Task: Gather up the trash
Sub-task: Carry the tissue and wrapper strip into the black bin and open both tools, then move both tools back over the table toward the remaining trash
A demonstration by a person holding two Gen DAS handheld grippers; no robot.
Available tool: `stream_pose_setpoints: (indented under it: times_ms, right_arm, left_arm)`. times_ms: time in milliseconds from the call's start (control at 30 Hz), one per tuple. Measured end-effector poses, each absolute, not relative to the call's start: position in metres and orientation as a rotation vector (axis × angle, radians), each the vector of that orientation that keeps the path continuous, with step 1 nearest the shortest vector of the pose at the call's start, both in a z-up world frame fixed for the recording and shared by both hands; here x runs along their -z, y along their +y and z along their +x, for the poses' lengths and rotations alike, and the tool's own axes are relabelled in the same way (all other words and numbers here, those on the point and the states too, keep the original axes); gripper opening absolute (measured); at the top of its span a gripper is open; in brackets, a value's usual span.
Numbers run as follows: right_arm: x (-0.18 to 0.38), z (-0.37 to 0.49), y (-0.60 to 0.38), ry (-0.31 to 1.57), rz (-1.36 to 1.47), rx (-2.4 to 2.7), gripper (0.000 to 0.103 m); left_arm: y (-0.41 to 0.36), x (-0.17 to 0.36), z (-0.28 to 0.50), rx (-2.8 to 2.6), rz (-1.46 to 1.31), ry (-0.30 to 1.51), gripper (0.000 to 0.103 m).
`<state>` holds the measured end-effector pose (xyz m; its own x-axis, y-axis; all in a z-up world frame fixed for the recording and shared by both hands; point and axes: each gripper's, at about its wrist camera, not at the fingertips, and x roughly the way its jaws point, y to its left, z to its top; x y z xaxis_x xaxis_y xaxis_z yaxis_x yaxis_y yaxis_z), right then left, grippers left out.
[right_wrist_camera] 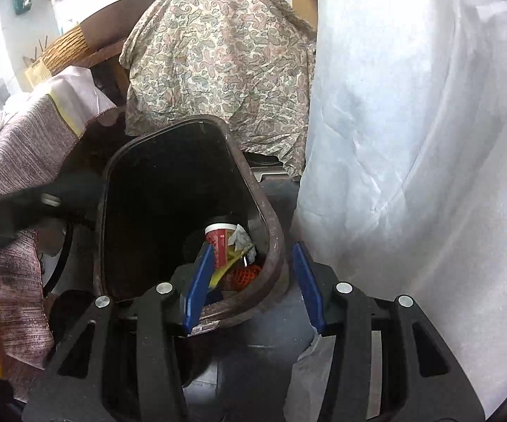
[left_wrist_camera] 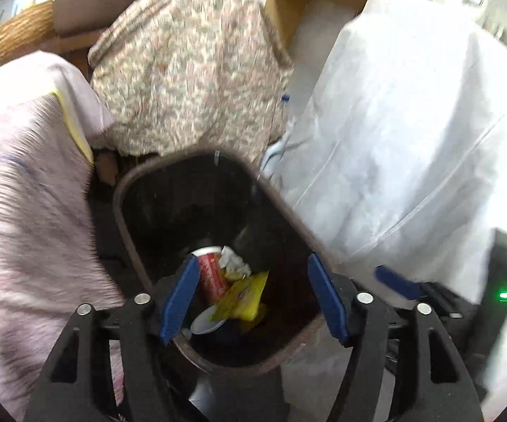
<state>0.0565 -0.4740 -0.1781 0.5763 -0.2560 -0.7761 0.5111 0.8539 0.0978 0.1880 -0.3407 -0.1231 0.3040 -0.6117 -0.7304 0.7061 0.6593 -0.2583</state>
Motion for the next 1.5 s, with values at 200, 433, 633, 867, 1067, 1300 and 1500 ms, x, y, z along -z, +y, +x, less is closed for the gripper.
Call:
stream_pose_setpoints:
  times_ms: [200, 433, 633, 867, 1067, 1300, 1500]
  right_arm:
    - [0.167, 0.064, -0.462, 0.83, 0.325, 0.421, 0.048]
    - [0.133, 0.084, -0.43, 0.773, 0.305, 0.304, 0.06]
    - [0.097, 0.11, -0.386, 0.726, 0.249, 0.177, 0.068]
    - [0.061, 0.149, -0.322, 0.705, 0.179, -0.028, 0.071]
    - [0.036, 0.182, -0.265, 0.695, 0.11, -0.168, 0.074]
    - [0.013, 0.255, -0.202, 0.711, 0.071, -0.296, 0.074]
    - [0.019, 0.334, -0.168, 0.79, 0.065, -0.301, 0.074]
  left_arm:
    - [-0.301, 0.069, 0.166, 0.892, 0.045, 0.77, 0.079]
    - [-0.235, 0.035, 0.161, 0.786, 0.017, 0.687, 0.089]
    - [-0.156, 0.021, 0.164, 0.597, -0.018, 0.616, 0.092]
    - [-0.065, 0.021, 0.17, 0.39, -0.051, 0.615, 0.093]
    - [-0.005, 0.022, 0.176, 0.259, -0.067, 0.618, 0.094]
    - [0.055, 0.019, 0.19, 0.177, -0.078, 0.633, 0.094]
    - [0.086, 0.018, 0.202, 0.137, -0.079, 0.635, 0.094]
